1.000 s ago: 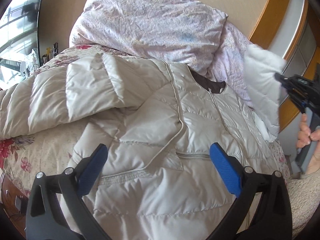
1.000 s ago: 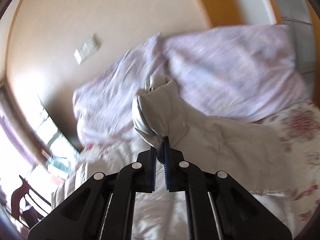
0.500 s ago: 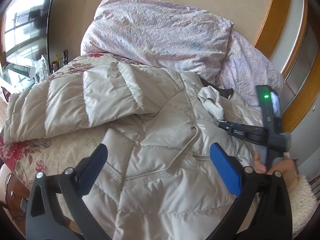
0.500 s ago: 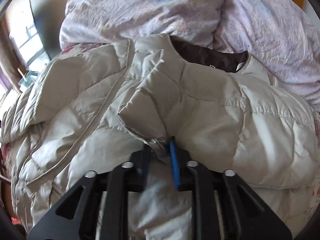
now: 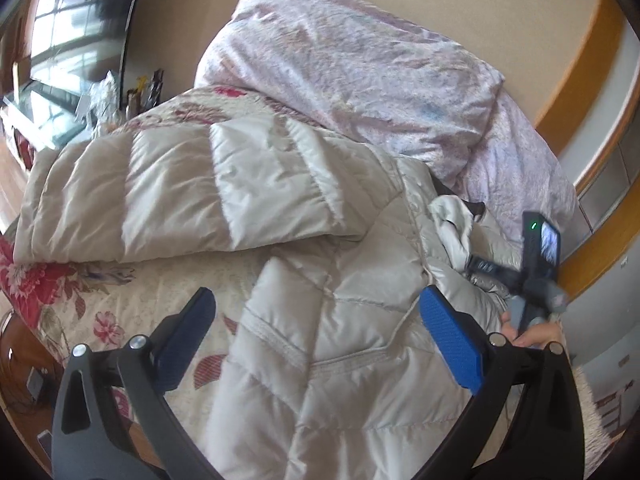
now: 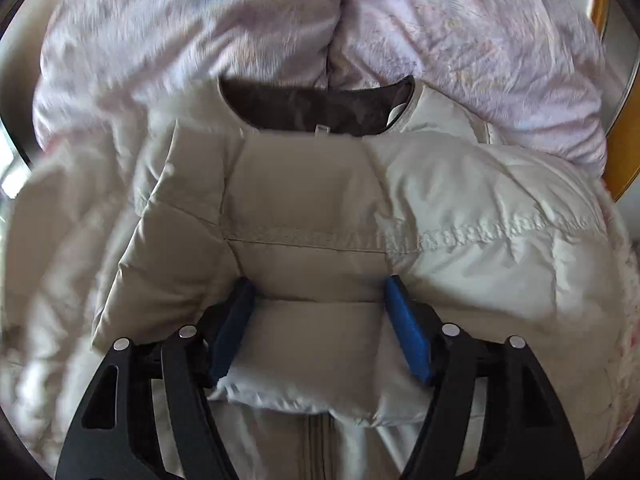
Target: Fold large clothes
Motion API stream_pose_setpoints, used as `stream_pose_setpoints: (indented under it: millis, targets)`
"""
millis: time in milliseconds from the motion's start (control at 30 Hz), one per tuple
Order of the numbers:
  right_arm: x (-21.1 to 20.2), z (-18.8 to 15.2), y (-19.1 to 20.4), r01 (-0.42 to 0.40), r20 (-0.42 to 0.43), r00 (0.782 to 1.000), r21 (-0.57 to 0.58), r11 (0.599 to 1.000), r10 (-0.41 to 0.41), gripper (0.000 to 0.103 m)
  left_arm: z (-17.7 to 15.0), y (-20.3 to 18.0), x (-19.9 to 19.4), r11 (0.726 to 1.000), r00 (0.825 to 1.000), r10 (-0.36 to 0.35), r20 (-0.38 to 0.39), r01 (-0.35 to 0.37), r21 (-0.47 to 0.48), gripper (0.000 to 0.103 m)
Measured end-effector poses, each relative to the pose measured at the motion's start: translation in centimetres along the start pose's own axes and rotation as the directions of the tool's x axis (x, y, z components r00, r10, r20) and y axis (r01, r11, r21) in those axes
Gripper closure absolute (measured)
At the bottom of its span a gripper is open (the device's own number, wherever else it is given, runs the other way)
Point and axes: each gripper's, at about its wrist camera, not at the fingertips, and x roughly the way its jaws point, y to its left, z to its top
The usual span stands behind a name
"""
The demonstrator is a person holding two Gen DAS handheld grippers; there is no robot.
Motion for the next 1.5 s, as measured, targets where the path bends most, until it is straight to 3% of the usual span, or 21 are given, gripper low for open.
stream_pose_setpoints:
  millis: [67, 233, 600, 833, 967, 1133, 1333, 1500]
  targets:
    - [0.2, -0.4, 0.6, 0.037, 0.025, 0.999, -0.015, 0.999, -0.036, 0.033, 0.2, 1.2, 0.2, 0.999, 1.000, 0.016, -0.007, -0.016, -0.034, 0.002]
    - [0.2, -0.3, -0.4, -0.019, 0.021, 1.000, 0.027, 0.999, 0.018, 0.030, 0.9, 3.7, 1.2, 0.993, 0.998, 0.056, -0.041, -0.060, -0.101, 0.002]
    - [0.2, -0.3, -0.4, -0.032, 0.038, 0.999, 0.035, 0.999, 0.031, 0.028, 2.0, 5.7, 2.2, 0.977, 0.983, 0.167, -0.081, -0.177, -0.123, 0.002]
    - [0.1, -0.3, -0.4, -0.045, 0.046, 0.998, 0.046, 0.998, 0.043, 0.028, 2.4, 10.8, 1.2, 0.934, 0.974, 0.213, -0.081, -0.227, -0.275, 0.003]
    - [0.1, -0.3, -0.5, -0.053, 0.049, 0.998, 0.053, 0.997, 0.051, 0.028, 2.4, 13.3, 2.0, 0.902, 0.974, 0.195, -0.114, -0.224, -0.370, 0.018]
    - [0.1, -0.3, -0.5, -0.057, 0.051, 0.997, 0.060, 0.997, 0.054, 0.027, 2.7, 14.6, 1.4, 0.873, 0.975, 0.204, -0.084, -0.220, -0.436, 0.021]
    - [0.1, -0.3, -0.6, -0.065, 0.054, 0.997, 0.067, 0.996, 0.062, 0.027, 3.7, 16.3, 1.3, 0.841, 0.960, 0.266, -0.092, -0.277, -0.464, 0.052]
    - [0.1, -0.3, -0.5, -0.062, 0.056, 0.997, 0.068, 0.996, 0.058, 0.027, 4.0, 17.2, 1.2, 0.823, 0.957, 0.280, -0.078, -0.282, -0.494, 0.061]
